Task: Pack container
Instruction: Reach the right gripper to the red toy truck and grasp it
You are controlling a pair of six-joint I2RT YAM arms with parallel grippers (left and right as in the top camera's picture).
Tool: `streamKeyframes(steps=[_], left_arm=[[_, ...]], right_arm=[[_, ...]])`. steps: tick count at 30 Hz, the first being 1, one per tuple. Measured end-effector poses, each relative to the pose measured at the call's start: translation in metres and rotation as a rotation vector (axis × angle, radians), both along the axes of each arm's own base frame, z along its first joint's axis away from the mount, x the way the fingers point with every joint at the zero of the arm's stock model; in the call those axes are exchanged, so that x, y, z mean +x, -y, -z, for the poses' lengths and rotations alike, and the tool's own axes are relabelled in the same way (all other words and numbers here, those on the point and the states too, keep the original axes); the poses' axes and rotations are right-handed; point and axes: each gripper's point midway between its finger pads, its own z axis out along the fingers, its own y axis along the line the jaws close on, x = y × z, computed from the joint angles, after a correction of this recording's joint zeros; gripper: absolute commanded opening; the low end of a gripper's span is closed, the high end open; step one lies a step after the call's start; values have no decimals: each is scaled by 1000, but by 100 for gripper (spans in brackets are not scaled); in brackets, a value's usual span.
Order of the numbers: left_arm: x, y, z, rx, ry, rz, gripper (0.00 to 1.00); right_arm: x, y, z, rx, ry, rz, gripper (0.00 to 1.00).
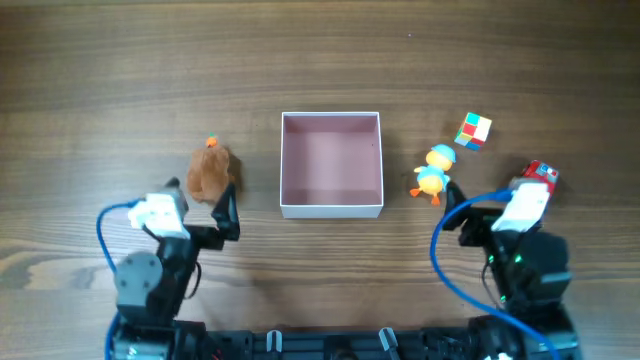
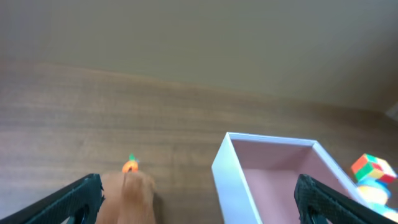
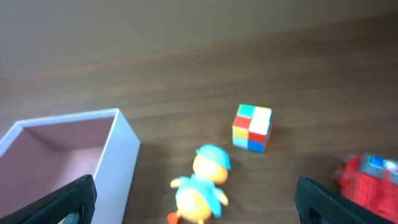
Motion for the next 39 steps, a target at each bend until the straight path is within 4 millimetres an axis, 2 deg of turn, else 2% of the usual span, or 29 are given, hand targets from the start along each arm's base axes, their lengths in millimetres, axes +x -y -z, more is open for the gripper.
streamKeyframes(steps=[3,6,10,12,15,18,20,25,30,34,39], left_arm=[[16,2,-16,5,-122,2,100],[27,3,-15,17,-295,1,100],[39,4,-16,29,-466,0,100],[43,5,-16,31,-502,3,100],[39,6,-7,32,-553,9,100],[38,7,-5,31,-561,12,100],[38,7,-5,31,-561,12,100],[37,6,-4,32,-569,12,100],[37,6,-4,32,-569,12,100],[36,6,-3,33,-576,12,100],[33,6,0,34,-592,11,100]], right_arm=[[3,4,-28,-18,-114,22,100],[4,6,-44,-38,-224,36,100],[1,8,-60,-58,-393,41,100],[5,7,-69,-68,-416,34,100],[10,9,-69,-76,-439,52,100],[14,25,-53,-39,-514,173,100],[21,42,-36,-9,-580,272,100],[33,107,22,109,-787,525,100],[36,156,58,202,-862,641,100],[43,169,82,237,-898,654,100],[45,169,123,270,-1015,639,100]])
